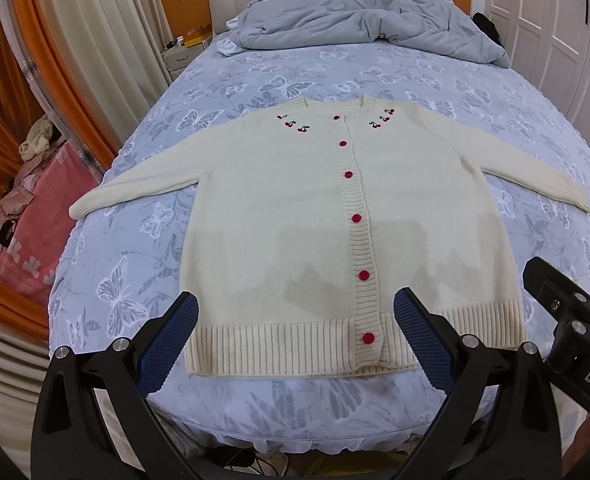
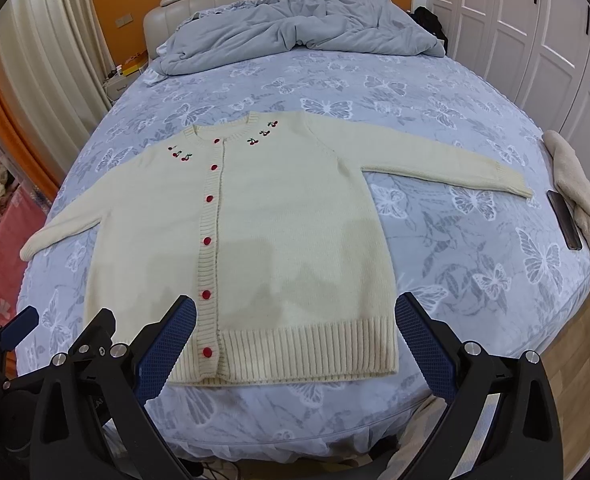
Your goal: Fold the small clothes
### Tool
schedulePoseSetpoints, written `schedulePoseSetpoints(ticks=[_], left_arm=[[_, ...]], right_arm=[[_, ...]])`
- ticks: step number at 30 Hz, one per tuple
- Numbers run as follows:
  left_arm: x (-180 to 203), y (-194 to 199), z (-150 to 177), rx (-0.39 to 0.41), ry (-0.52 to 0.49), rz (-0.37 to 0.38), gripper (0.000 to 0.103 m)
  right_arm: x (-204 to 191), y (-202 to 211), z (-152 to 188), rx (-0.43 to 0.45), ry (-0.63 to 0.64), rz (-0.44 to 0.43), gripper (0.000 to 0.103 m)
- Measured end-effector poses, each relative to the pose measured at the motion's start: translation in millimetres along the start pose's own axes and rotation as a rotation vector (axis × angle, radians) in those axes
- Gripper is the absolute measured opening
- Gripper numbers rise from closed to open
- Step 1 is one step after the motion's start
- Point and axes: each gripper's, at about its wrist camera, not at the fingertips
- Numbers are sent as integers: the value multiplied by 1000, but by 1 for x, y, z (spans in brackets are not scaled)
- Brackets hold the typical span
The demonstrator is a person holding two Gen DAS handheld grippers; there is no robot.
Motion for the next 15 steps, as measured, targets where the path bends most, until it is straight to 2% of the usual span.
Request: schedulePoseSetpoints(ticks=[15], left_arm=[[0, -4, 2, -7, -1, -10, 96]], right_arm=[[-1, -1, 0, -1, 1, 0, 98]])
Point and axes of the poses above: each gripper's, at about its wrist camera, not at the fingertips, and y roughly against the way its jaws point, x to its right, z to its underside, and after that the axes turned 2 degrees about x, right-handed
